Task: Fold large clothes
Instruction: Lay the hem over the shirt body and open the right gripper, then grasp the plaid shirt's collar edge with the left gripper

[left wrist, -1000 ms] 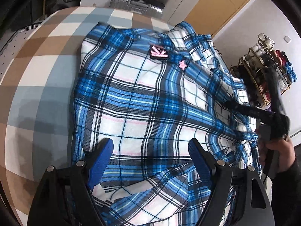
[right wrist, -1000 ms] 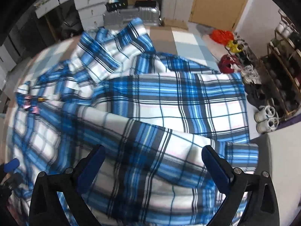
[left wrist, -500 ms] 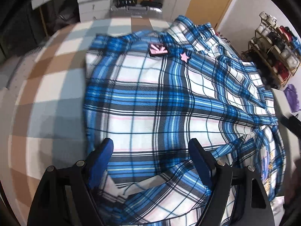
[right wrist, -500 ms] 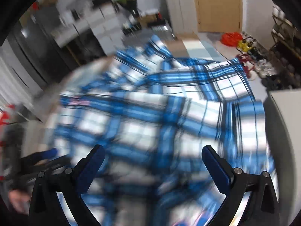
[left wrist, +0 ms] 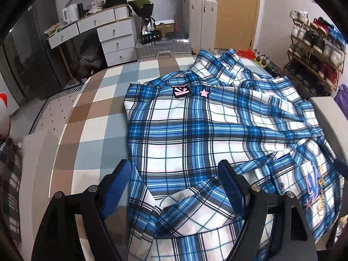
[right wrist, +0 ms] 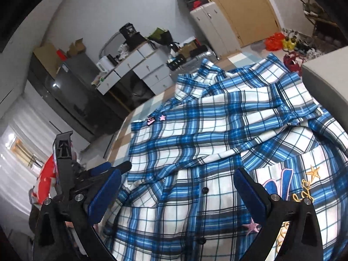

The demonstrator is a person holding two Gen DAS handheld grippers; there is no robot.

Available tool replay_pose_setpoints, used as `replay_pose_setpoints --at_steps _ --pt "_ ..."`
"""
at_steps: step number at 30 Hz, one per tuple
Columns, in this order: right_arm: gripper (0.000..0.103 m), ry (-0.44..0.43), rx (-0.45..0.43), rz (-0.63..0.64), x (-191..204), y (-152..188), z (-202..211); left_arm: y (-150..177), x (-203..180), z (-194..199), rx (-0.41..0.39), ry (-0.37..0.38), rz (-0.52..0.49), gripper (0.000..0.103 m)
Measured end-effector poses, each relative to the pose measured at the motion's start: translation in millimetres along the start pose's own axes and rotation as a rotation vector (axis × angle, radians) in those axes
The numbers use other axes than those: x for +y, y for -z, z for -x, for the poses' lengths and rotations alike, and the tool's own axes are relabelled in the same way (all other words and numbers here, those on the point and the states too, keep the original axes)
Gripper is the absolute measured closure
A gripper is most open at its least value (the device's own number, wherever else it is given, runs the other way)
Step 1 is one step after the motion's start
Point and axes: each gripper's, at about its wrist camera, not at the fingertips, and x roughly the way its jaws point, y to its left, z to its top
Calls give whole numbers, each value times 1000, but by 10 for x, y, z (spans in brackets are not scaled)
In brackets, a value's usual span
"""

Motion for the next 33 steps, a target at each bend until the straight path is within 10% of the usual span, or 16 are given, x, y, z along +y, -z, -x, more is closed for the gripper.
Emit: replay_pose_setpoints --at_steps 16,24,33 --pt "0 -120 60 -82 -362 -86 -3 -1714 -202 -678 218 279 148 21" --pt "0 -134 164 -2 -409 -34 -170 -2244 -575 -1760 386 243 316 21" --pt "0 -191 218 12 -464 -2 -181 -2452 -704 -2423 369 57 221 21"
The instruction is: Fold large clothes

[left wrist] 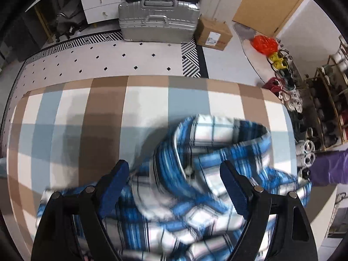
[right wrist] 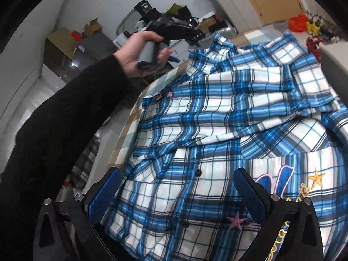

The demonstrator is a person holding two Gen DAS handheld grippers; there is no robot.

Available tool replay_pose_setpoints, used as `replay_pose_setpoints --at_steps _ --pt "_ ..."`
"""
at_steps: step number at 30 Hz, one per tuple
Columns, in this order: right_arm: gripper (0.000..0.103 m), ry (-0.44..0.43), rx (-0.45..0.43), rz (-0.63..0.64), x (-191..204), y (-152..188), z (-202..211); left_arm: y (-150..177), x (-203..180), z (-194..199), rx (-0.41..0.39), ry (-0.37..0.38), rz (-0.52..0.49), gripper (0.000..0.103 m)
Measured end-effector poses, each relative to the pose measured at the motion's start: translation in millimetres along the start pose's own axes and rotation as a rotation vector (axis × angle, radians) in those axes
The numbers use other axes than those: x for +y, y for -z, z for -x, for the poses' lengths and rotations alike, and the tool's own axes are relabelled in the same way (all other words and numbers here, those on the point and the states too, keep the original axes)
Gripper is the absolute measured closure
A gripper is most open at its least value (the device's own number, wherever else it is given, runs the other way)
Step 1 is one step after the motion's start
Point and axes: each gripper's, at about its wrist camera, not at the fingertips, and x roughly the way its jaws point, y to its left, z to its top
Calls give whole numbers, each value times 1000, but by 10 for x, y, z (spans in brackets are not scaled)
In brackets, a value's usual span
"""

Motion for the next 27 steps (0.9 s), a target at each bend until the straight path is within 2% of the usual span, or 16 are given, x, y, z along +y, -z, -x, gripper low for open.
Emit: replay_pose_setpoints --at_steps 3,4,5,6,7,8,12,13,15,18,23,27 --pt "0 2 24 -2 -37 8 -46 -31 114 -54 7 12 18 22" --pt "0 -1 31 -6 -45 8 -58 -34 166 -61 0 37 26 35" --pt "0 -5 41 -15 -60 15 -75 -35 181 -33 3 55 42 71" --pt "0 -9 48 -20 -65 19 -87 -25 228 -55 21 77 65 87" --pt "0 -10 62 -24 -68 22 -109 -34 234 -71 36 75 83 96" --pt "0 -11 66 -24 -64 23 -117 0 251 -82 39 111 90 98" --pt "0 -16 48 1 24 17 -84 130 214 139 -24 103 41 101" --pt "0 -13 39 16 50 15 -67 182 218 241 -46 121 37 101" --pt "0 4 24 51 99 19 -54 267 208 400 -77 140 19 102" --pt "0 55 8 91 153 -2 -75 479 112 651 -106 145 -63 102" --pt "0 106 -59 47 41 -77 0 886 58 946 -96 178 -208 102" --pt "0 175 -162 -29 -149 -154 181 1171 102 1145 -116 186 -273 103"
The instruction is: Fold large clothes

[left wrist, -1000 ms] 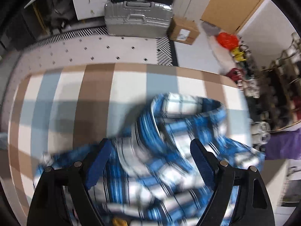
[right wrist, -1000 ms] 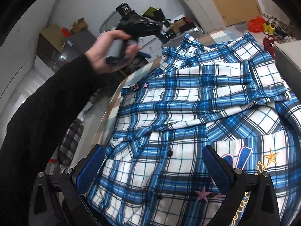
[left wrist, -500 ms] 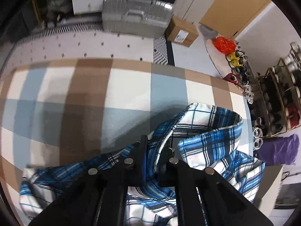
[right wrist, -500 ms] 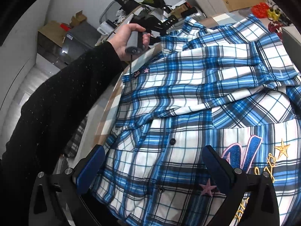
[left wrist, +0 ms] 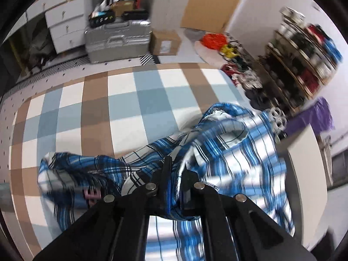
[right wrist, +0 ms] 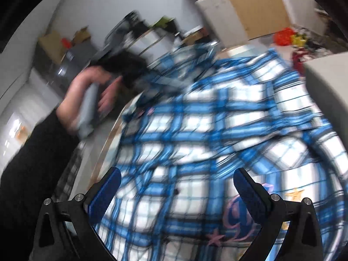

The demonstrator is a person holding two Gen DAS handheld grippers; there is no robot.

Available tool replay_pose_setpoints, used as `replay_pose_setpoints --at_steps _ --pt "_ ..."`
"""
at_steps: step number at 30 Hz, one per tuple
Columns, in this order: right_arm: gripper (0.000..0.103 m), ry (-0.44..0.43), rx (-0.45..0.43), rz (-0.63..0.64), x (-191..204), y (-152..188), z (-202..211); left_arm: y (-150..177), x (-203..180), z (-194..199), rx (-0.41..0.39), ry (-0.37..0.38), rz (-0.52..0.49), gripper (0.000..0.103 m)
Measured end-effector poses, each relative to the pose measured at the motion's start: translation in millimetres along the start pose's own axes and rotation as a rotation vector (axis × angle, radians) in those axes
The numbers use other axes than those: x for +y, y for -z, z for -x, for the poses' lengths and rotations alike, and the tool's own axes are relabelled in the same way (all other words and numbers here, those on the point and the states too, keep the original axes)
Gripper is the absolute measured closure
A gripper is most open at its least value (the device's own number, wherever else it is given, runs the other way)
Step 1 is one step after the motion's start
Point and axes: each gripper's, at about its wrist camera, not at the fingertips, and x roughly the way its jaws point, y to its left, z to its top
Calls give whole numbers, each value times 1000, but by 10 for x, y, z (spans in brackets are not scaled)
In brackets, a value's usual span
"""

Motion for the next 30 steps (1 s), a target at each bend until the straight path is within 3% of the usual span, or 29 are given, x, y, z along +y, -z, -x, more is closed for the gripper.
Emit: replay_pose_setpoints --at_steps 9,14,17,21,24,26,28,29,30 --pt "0 117 -82 -20 -95 -385 40 193 21 23 -3 14 17 103" --pt "0 237 97 139 -91 -1002 -622 148 30 46 -8 33 31 103" --pt "1 232 192 207 -113 -1223 -1027 161 27 18 -17 36 20 103" --pt "2 269 179 281 -56 -1545 -1398 170 57 -34 -16 57 20 103" --pt "3 275 285 267 -104 -1666 -1786 180 110 -51 -14 73 34 103" --pt "13 285 328 291 -112 -1681 -1940 202 116 -49 -20 79 34 103" --pt "35 304 320 304 -108 -1705 -2000 219 116 -49 -21 74 25 103" --pt "40 309 310 295 -114 -1715 -1996 226 113 -41 -24 65 20 103" --pt "64 314 297 291 -107 -1726 -1971 229 106 -29 -26 62 15 103"
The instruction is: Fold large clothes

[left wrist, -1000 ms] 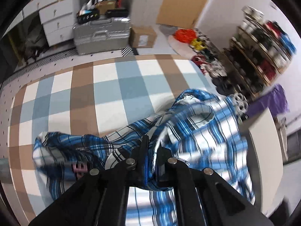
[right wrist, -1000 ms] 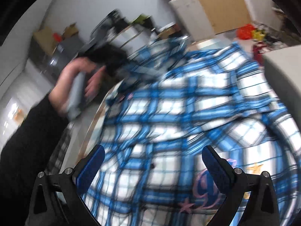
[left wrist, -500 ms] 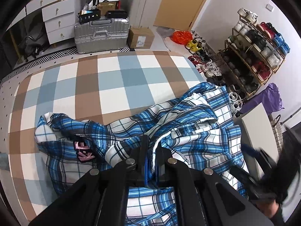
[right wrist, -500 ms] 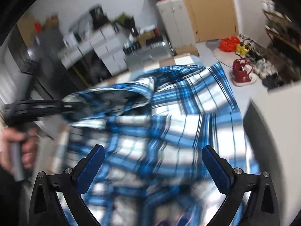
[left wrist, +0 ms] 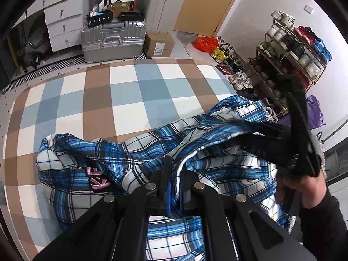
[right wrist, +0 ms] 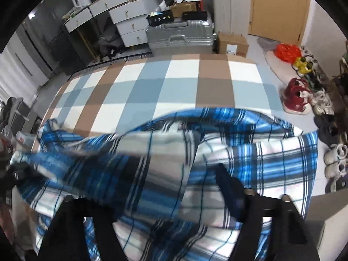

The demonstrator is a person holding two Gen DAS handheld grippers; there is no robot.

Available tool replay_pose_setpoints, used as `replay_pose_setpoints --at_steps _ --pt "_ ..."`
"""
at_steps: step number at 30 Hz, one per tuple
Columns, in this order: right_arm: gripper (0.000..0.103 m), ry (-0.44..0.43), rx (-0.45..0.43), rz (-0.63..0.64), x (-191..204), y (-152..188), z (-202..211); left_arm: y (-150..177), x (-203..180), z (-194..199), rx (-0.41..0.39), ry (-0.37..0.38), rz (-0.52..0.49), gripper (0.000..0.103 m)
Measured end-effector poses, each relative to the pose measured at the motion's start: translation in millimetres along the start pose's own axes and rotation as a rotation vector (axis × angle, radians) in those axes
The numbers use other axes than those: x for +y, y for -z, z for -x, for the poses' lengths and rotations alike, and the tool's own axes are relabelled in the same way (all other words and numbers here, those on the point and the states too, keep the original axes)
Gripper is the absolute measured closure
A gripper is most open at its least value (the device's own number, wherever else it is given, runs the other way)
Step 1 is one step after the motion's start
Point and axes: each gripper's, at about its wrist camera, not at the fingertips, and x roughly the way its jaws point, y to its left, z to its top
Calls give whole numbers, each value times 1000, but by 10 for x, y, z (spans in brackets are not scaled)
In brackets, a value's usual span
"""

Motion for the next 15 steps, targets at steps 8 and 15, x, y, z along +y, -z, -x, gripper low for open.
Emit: replay_pose_setpoints --at_steps 8,15 --pt "96 37 -139 87 259 182 561 134 -107 394 -59 2 1 103" --pt "97 -49 -271 85 453 795 1190 716 -113 664 -106 32 47 103"
